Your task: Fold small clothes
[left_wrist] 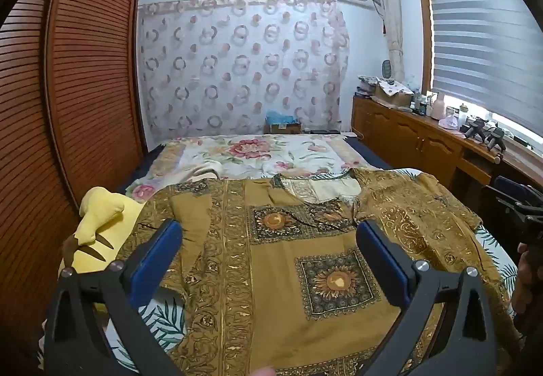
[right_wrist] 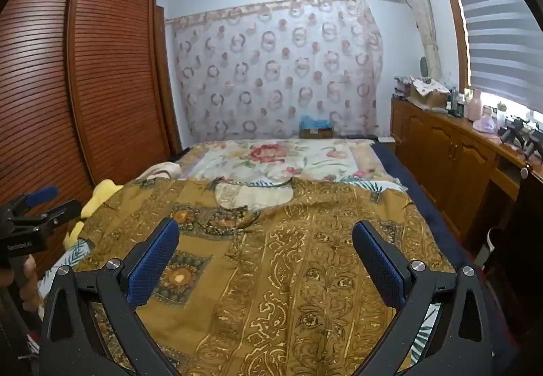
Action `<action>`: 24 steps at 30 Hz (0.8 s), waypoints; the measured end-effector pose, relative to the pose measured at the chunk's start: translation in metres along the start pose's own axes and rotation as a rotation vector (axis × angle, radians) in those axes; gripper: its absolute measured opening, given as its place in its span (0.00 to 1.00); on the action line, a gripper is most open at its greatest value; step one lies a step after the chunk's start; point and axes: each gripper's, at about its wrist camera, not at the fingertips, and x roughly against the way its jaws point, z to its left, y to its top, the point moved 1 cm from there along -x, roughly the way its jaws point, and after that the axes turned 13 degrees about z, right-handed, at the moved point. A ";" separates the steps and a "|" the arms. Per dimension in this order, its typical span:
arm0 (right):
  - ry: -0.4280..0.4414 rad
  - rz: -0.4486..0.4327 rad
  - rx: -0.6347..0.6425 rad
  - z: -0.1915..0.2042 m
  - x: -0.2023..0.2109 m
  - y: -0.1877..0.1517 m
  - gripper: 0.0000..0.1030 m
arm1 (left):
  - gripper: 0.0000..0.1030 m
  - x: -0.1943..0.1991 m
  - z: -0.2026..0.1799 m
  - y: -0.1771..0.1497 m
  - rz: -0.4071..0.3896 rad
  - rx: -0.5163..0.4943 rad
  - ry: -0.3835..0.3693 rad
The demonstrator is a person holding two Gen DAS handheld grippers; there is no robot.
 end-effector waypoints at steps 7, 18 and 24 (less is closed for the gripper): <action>0.004 -0.010 -0.001 0.002 0.001 0.000 1.00 | 1.00 0.004 0.005 0.004 0.004 -0.003 -0.001; 0.002 -0.009 0.003 0.003 0.001 0.000 1.00 | 1.00 0.011 0.000 0.002 -0.012 -0.008 0.023; 0.006 -0.013 -0.001 0.004 0.004 -0.001 1.00 | 1.00 0.010 -0.002 0.002 -0.012 -0.010 0.027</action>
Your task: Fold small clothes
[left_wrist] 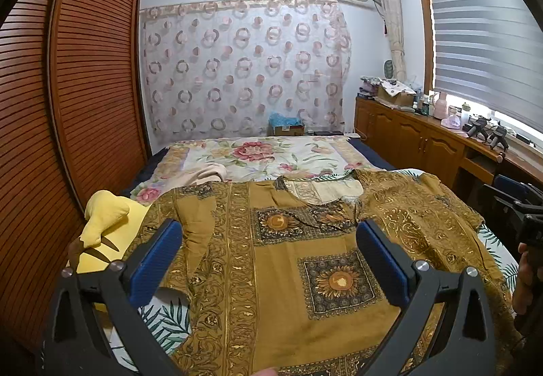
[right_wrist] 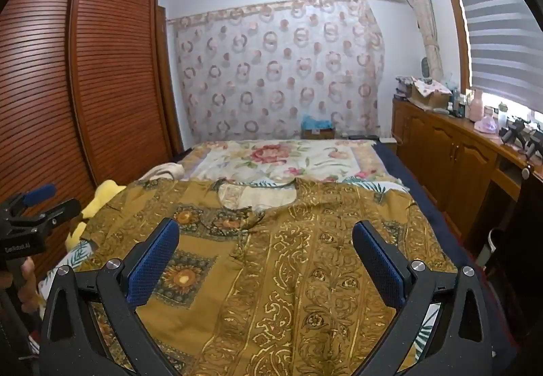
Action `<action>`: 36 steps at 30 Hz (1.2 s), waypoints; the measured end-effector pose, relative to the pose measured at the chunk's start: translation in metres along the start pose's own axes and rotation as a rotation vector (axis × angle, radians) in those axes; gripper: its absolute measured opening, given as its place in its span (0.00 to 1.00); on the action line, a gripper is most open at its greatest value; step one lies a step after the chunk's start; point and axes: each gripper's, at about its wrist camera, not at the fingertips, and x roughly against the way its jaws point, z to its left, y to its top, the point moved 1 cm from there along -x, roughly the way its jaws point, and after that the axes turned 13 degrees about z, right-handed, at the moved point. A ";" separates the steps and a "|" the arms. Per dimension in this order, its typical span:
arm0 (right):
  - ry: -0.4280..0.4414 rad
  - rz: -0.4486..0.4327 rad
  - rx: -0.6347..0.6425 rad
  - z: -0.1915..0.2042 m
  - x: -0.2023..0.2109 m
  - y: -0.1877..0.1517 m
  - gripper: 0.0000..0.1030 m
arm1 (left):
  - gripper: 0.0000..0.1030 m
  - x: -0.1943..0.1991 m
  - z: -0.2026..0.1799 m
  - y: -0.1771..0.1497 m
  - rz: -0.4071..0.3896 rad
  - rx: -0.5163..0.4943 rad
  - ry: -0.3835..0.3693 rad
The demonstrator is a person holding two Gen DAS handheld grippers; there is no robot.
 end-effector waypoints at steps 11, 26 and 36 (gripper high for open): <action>0.001 -0.001 0.001 -0.001 -0.002 0.000 1.00 | 1.00 -0.001 0.002 -0.002 -0.002 0.001 0.003; 0.002 -0.004 0.002 -0.003 -0.004 -0.003 1.00 | 1.00 -0.001 0.002 -0.002 -0.001 -0.001 0.007; 0.003 -0.005 0.002 -0.005 -0.005 -0.005 1.00 | 1.00 0.000 0.002 -0.003 -0.004 -0.004 0.009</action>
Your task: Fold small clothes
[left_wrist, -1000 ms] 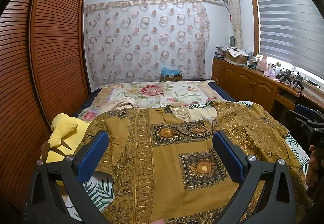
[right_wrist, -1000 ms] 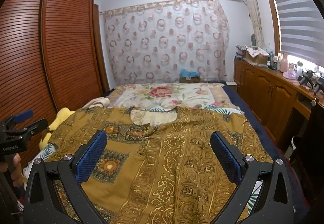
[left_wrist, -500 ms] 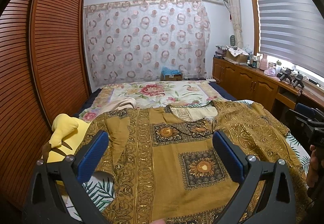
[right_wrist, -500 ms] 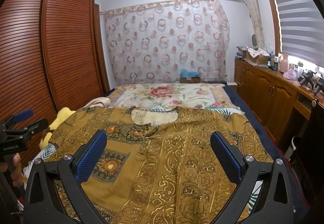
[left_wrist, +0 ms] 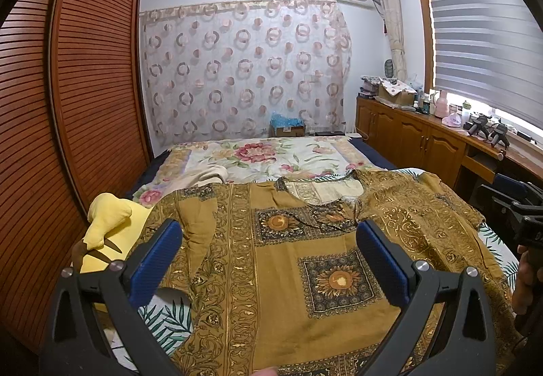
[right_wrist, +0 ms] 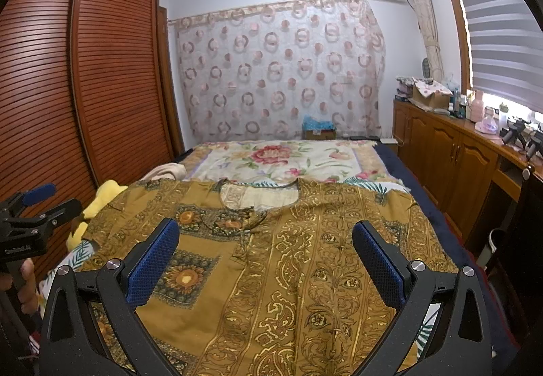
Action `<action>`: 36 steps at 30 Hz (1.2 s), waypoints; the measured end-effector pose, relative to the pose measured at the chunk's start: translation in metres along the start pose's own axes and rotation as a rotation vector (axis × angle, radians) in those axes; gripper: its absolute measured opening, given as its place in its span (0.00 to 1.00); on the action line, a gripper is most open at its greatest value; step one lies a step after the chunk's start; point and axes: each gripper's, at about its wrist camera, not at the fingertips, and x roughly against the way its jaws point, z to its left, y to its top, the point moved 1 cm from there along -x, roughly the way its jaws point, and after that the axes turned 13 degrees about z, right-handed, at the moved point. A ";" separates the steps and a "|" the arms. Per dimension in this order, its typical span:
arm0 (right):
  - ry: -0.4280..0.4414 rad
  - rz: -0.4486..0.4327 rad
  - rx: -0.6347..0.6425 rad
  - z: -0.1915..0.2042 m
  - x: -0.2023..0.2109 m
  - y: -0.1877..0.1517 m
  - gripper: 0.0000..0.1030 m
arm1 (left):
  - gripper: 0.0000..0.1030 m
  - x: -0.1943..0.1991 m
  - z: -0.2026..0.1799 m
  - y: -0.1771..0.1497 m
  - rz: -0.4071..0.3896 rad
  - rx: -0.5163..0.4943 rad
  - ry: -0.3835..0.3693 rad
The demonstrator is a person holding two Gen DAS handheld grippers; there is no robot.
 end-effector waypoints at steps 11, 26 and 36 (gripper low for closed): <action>0.001 -0.002 0.001 0.000 -0.001 -0.001 1.00 | 1.00 0.001 -0.001 0.001 0.000 -0.002 -0.001; 0.003 -0.005 0.003 -0.002 -0.002 -0.004 1.00 | 1.00 0.004 -0.001 0.004 -0.004 -0.004 0.003; 0.003 -0.006 0.004 -0.004 -0.004 -0.006 1.00 | 1.00 0.007 -0.002 0.007 0.001 -0.009 -0.005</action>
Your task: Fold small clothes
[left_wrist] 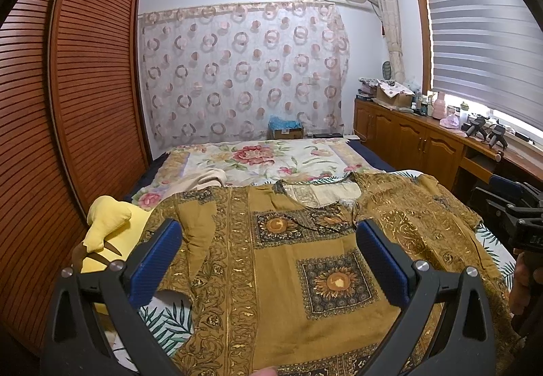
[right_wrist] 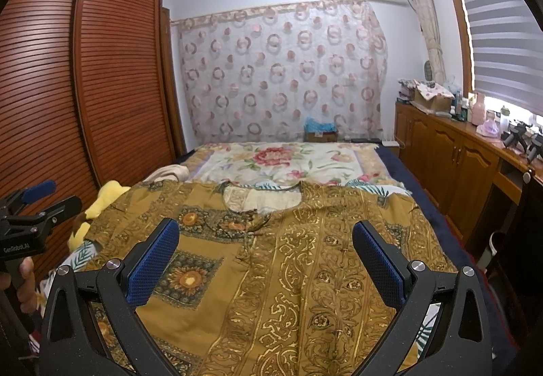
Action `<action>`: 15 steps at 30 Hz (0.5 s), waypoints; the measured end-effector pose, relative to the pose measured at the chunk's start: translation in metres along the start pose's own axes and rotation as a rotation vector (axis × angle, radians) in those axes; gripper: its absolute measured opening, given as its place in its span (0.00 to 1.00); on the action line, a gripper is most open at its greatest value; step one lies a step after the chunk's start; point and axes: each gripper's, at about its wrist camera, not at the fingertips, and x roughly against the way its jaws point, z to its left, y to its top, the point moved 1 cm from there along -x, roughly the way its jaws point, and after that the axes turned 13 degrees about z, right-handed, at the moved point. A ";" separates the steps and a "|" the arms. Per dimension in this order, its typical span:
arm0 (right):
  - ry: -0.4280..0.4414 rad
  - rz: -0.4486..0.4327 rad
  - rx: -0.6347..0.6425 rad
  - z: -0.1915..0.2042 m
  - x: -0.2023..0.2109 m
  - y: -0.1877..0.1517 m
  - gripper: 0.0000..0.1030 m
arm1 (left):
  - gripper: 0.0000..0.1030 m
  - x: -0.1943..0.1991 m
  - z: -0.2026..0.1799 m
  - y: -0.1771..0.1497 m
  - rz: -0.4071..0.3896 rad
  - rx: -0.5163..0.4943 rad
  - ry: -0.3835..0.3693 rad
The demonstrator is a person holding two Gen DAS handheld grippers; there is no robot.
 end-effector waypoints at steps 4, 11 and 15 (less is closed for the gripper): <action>0.002 0.015 0.003 -0.001 -0.004 0.000 1.00 | 1.00 -0.008 0.010 -0.001 0.031 0.011 -0.015; 0.023 0.058 0.029 0.021 -0.027 0.006 1.00 | 1.00 -0.029 0.039 -0.011 0.086 0.045 0.012; 0.034 0.073 0.039 0.019 -0.038 0.003 1.00 | 1.00 -0.039 0.056 -0.017 0.104 0.057 0.025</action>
